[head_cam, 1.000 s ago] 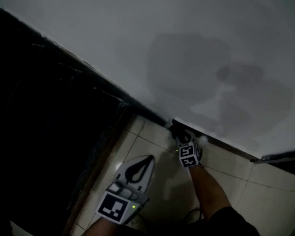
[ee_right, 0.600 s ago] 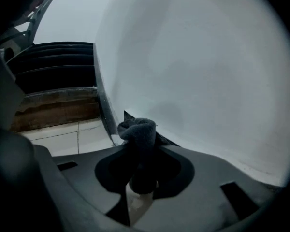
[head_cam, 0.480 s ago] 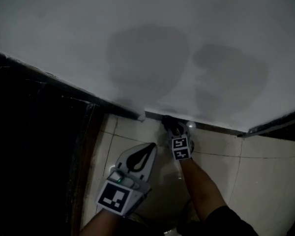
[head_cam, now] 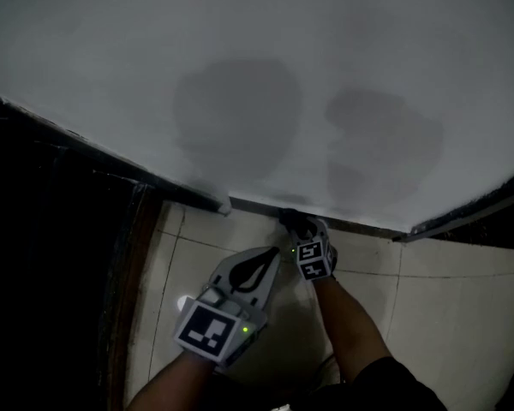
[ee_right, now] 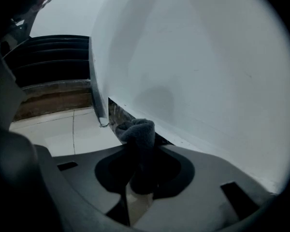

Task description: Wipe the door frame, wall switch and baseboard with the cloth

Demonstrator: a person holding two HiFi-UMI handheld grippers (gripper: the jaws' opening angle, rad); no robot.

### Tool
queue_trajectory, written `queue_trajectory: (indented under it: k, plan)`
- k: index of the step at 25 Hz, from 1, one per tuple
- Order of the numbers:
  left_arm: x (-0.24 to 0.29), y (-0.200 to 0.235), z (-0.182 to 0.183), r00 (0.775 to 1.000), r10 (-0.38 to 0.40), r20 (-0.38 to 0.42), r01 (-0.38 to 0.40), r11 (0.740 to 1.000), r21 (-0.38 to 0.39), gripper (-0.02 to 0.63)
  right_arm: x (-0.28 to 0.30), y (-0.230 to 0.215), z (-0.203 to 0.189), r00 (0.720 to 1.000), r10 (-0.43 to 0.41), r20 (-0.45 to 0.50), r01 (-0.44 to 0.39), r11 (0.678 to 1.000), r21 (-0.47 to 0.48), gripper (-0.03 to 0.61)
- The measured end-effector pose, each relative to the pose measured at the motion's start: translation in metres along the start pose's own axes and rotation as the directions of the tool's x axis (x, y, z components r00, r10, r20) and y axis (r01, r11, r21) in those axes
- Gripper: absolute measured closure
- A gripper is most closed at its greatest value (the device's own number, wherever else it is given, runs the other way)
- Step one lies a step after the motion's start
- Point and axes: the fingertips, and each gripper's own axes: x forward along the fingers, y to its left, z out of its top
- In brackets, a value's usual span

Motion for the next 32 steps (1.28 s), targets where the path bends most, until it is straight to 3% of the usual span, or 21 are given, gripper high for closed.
queue_trajectory:
  k: [9,20,26,32]
  plan:
    - [0.014,-0.041,0.000,0.998,-0.052,-0.035,0.051,0.998,-0.024,0.612,-0.022,-0.037,-0.019,1.000,-0.006,0.011,0.006,1.000,0.006,0.494]
    - [0.022,-0.060,0.000,0.999,-0.009,-0.048,0.012,0.998,0.064,0.612,-0.052,-0.086,-0.055,0.998,-0.052,0.019,0.051,0.998,0.043,0.494]
    - [0.039,-0.083,-0.010,0.995,-0.046,-0.086,0.056,0.992,0.110,0.612,-0.069,-0.116,-0.074,0.997,-0.079,0.008,0.079,0.997,0.024,0.494]
    - [0.052,-0.100,-0.019,0.990,-0.085,-0.113,0.100,0.986,0.137,0.612,-0.083,-0.135,-0.087,0.994,-0.110,0.001,0.110,0.992,0.067,0.494]
